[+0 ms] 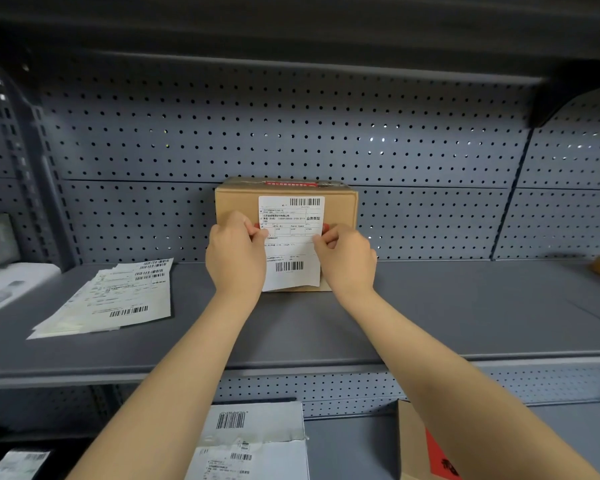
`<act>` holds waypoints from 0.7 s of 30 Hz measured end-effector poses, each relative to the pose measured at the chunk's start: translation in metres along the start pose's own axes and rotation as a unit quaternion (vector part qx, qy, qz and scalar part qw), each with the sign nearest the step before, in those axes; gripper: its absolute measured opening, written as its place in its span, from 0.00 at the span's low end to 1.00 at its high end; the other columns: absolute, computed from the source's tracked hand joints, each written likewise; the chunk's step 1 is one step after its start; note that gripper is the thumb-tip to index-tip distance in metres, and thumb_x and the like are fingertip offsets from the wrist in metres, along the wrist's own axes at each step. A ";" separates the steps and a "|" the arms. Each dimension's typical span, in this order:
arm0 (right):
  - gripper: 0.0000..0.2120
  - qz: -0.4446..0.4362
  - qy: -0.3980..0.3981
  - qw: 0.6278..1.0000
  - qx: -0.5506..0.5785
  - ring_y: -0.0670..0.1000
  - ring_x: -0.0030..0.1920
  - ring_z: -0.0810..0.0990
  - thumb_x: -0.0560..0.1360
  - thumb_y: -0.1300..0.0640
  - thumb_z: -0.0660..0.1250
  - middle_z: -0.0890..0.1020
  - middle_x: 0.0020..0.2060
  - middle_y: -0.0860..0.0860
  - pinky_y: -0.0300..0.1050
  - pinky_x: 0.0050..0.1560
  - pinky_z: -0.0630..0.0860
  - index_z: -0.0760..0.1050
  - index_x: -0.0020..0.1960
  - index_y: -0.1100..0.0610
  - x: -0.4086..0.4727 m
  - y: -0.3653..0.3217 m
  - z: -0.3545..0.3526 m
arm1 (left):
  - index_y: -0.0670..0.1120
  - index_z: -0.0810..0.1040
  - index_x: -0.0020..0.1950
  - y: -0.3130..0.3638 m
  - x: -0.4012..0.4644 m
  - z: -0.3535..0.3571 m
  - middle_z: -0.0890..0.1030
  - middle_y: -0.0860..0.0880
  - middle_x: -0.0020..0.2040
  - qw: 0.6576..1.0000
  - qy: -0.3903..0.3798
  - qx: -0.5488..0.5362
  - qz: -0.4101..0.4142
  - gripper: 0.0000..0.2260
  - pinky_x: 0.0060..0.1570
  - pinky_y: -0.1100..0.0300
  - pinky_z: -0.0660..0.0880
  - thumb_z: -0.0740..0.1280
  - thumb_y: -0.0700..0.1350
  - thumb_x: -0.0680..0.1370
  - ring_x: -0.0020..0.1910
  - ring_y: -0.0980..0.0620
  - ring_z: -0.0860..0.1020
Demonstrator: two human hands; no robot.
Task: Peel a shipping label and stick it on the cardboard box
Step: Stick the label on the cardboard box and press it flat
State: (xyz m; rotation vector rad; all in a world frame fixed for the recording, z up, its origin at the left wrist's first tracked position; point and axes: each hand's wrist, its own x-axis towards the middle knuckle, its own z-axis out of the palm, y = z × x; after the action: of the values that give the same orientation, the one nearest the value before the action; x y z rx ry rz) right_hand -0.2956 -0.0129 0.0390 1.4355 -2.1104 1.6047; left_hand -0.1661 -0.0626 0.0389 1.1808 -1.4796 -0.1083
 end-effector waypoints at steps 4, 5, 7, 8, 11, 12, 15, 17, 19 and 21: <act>0.12 -0.015 0.004 1.000 -0.004 0.53 0.34 0.76 0.73 0.54 0.65 0.75 0.27 0.45 0.50 0.49 0.71 0.74 0.33 0.57 0.001 0.002 0.004 | 0.45 0.70 0.40 -0.003 0.003 0.002 0.80 0.48 0.41 1.000 0.005 0.018 0.014 0.10 0.33 0.56 0.64 0.70 0.44 0.75 0.41 0.51 0.68; 0.12 -0.019 0.006 1.000 -0.003 0.54 0.34 0.76 0.73 0.54 0.65 0.77 0.28 0.48 0.50 0.49 0.72 0.74 0.33 0.58 0.002 0.003 0.005 | 0.44 0.70 0.41 -0.004 0.003 0.003 0.80 0.48 0.41 0.999 0.008 0.025 0.020 0.10 0.33 0.56 0.65 0.70 0.44 0.75 0.41 0.51 0.68; 0.13 -0.028 0.012 1.000 0.001 0.54 0.34 0.77 0.73 0.54 0.66 0.79 0.29 0.51 0.52 0.48 0.74 0.74 0.33 0.59 0.002 0.004 0.008 | 0.44 0.71 0.41 -0.004 0.004 0.002 0.80 0.47 0.40 0.999 0.013 0.039 0.030 0.09 0.34 0.56 0.65 0.71 0.44 0.74 0.40 0.50 0.69; 0.13 -0.034 0.013 0.999 -0.004 0.54 0.33 0.77 0.73 0.55 0.66 0.79 0.29 0.52 0.52 0.48 0.74 0.73 0.33 0.59 0.003 0.006 0.008 | 0.44 0.71 0.41 -0.004 0.004 0.000 0.79 0.47 0.40 0.998 0.014 0.048 0.035 0.09 0.35 0.56 0.65 0.71 0.44 0.74 0.40 0.50 0.69; 0.11 -0.117 0.014 0.991 -0.062 0.54 0.34 0.75 0.73 0.56 0.66 0.77 0.30 0.51 0.51 0.44 0.72 0.71 0.34 0.58 0.003 0.010 0.003 | 0.44 0.74 0.43 -0.009 0.003 -0.008 0.77 0.49 0.41 0.990 -0.017 0.093 0.104 0.07 0.42 0.54 0.66 0.72 0.43 0.73 0.42 0.47 0.71; 0.08 -0.191 0.022 0.977 -0.093 0.55 0.35 0.75 0.72 0.58 0.66 0.77 0.32 0.52 0.51 0.43 0.73 0.72 0.36 0.58 0.002 0.011 0.001 | 0.46 0.77 0.45 -0.013 0.002 -0.010 0.78 0.50 0.43 0.978 -0.036 0.122 0.168 0.05 0.46 0.53 0.65 0.72 0.42 0.73 0.45 0.46 0.72; 0.11 -0.458 0.019 0.862 -0.218 0.59 0.46 0.81 0.70 0.65 0.61 0.83 0.46 0.56 0.54 0.46 0.77 0.79 0.48 0.62 0.005 0.022 0.000 | 0.50 0.80 0.57 -0.026 -0.005 -0.016 0.79 0.50 0.61 0.890 -0.114 0.205 0.392 0.23 0.58 0.53 0.64 0.71 0.30 0.66 0.61 0.48 0.69; 0.22 -0.528 -0.032 0.795 -0.298 0.57 0.60 0.79 0.71 0.63 0.52 0.81 0.59 0.56 0.52 0.62 0.71 0.77 0.60 0.62 0.013 0.030 -0.001 | 0.52 0.65 0.73 -0.028 -0.007 -0.024 0.61 0.50 0.77 0.838 -0.206 0.278 0.421 0.35 0.71 0.48 0.54 0.66 0.30 0.69 0.75 0.50 0.56; 0.26 -0.522 -0.080 0.766 -0.367 0.55 0.65 0.76 0.71 0.62 0.48 0.77 0.65 0.55 0.53 0.67 0.67 0.74 0.64 0.61 0.019 0.033 -0.004 | 0.51 0.47 0.78 -0.027 -0.006 -0.027 0.43 0.53 0.79 0.812 -0.268 0.354 0.379 0.35 0.74 0.48 0.43 0.59 0.33 0.76 0.78 0.52 0.44; 0.27 -0.506 -0.104 0.746 -0.419 0.55 0.65 0.75 0.71 0.62 0.48 0.76 0.66 0.55 0.55 0.67 0.67 0.73 0.66 0.61 0.023 0.036 -0.006 | 0.51 0.41 0.78 -0.024 -0.007 -0.029 0.37 0.54 0.78 0.790 -0.274 0.410 0.364 0.34 0.74 0.48 0.41 0.56 0.36 0.78 0.78 0.52 0.42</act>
State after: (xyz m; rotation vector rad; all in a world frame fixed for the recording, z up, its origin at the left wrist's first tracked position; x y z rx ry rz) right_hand -0.3369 -0.0218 0.0303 1.8291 -1.2651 0.0540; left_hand -0.1305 -0.0542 0.0280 1.1706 -2.5593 0.8794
